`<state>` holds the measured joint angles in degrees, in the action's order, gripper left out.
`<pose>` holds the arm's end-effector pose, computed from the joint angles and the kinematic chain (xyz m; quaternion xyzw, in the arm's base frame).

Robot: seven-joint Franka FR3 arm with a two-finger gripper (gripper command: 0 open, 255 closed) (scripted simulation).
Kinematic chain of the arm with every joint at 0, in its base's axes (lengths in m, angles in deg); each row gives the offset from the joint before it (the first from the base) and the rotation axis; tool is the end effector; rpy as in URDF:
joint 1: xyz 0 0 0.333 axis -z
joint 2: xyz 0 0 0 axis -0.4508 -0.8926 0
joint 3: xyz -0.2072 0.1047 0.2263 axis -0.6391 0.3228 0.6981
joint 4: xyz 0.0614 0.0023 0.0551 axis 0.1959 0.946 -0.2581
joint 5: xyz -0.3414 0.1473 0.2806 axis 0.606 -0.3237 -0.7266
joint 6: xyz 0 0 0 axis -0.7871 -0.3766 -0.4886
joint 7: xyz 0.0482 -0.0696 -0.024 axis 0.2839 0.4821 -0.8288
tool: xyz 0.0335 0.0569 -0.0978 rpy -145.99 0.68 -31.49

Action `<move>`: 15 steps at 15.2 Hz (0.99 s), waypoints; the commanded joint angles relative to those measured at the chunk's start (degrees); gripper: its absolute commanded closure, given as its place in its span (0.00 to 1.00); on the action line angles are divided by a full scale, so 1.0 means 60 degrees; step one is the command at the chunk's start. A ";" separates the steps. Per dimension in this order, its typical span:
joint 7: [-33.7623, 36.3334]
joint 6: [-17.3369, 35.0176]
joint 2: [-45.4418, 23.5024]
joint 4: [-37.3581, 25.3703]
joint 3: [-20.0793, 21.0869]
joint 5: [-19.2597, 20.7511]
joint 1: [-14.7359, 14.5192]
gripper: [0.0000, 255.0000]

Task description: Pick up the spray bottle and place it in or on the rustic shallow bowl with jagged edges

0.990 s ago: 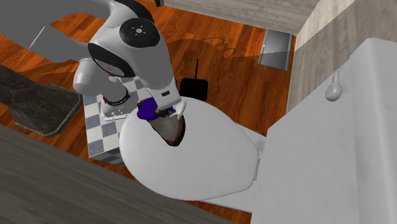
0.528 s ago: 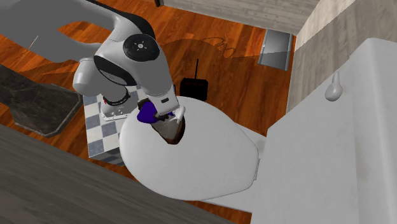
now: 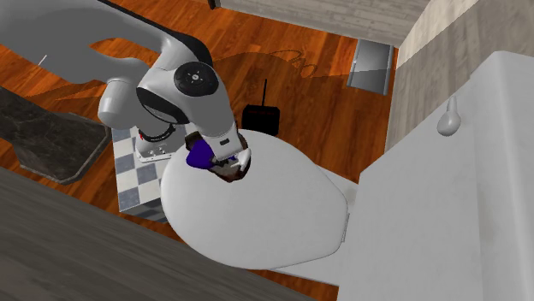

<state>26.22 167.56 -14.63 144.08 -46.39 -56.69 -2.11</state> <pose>0.2862 -0.3413 0.3903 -0.9395 0.3411 0.0020 0.0312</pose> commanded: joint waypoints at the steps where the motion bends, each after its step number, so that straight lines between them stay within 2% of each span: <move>1: -0.0004 0.0014 -0.0015 0.0020 -0.0008 0.0000 0.0000 1.00; 5: -0.0005 0.0014 -0.0015 0.0020 -0.0007 0.0000 0.0001 1.00; 6: -0.0003 0.0014 -0.0015 0.0020 -0.0005 -0.0001 0.0000 0.00; 11: -0.0005 0.0014 -0.0015 0.0020 -0.0007 0.0000 0.0001 0.00; 15: 0.0007 -0.1297 0.0300 -0.0985 0.0212 -0.0100 -0.0012 0.00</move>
<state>26.17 161.83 -13.19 139.75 -45.50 -57.07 -2.09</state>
